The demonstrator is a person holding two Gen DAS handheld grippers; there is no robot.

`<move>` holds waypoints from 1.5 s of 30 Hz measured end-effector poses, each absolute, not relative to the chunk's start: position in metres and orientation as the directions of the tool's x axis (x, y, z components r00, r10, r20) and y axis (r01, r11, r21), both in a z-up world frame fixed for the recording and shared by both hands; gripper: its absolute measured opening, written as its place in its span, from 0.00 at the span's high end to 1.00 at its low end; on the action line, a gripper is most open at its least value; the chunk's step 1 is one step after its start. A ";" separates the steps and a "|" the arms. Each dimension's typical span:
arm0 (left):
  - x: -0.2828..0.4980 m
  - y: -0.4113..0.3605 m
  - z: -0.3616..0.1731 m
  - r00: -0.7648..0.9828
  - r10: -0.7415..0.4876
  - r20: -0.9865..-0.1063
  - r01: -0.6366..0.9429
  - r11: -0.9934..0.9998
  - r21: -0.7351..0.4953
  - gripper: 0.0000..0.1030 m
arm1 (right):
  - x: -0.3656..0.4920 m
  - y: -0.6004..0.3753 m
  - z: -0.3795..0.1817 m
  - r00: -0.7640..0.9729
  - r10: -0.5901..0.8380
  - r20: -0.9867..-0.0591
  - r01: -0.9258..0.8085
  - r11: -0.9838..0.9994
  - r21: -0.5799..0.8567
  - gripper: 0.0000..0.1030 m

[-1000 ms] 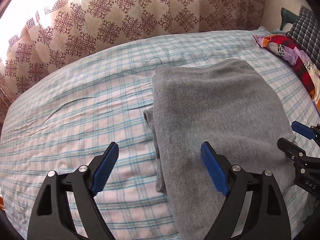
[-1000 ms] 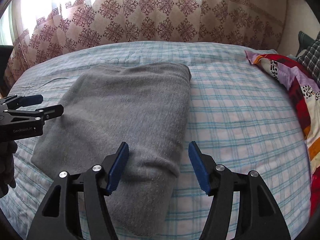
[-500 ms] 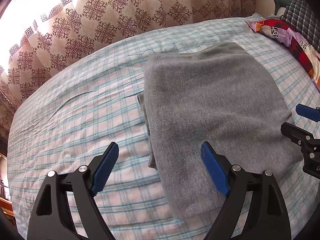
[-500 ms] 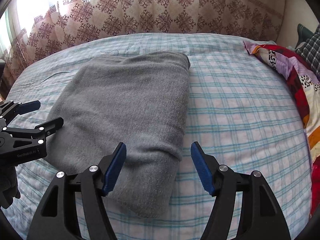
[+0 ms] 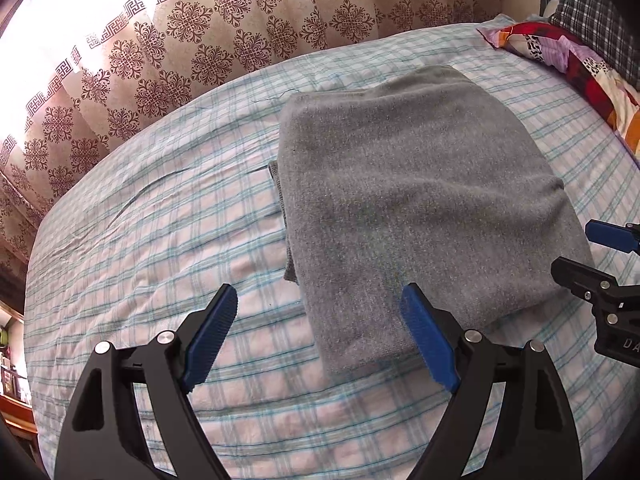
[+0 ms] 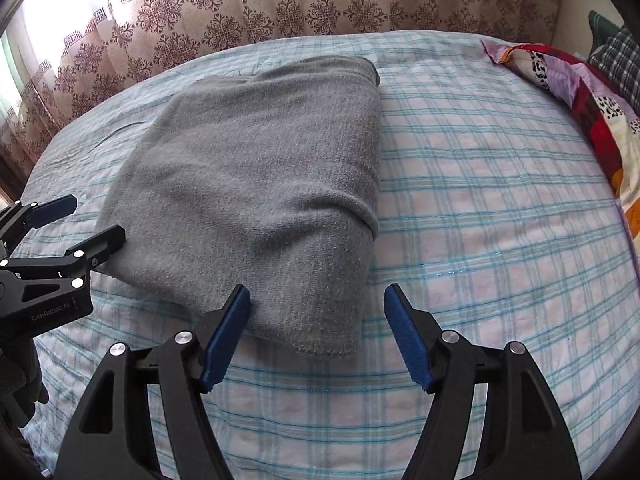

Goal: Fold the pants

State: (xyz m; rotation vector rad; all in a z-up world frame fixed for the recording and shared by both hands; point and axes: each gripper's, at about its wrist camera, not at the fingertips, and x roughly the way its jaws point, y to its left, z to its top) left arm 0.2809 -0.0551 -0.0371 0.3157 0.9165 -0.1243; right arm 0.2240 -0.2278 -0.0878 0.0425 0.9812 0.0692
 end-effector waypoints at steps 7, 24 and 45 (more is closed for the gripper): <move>0.255 -0.060 -0.016 0.655 -0.014 -0.755 0.249 0.948 0.198 0.04 | 0.193 -0.232 -0.060 0.623 0.085 -0.777 -0.034 0.996 0.081 0.27; 0.215 -0.081 0.033 0.744 0.047 -0.667 0.159 0.956 0.245 0.03 | 0.158 -0.235 -0.018 0.761 0.045 -0.647 -0.012 0.998 0.055 0.11; 0.221 -0.088 0.028 0.723 0.069 -0.688 0.167 0.948 0.271 0.03 | 0.157 -0.229 -0.020 0.763 0.049 -0.644 -0.030 0.999 0.041 0.11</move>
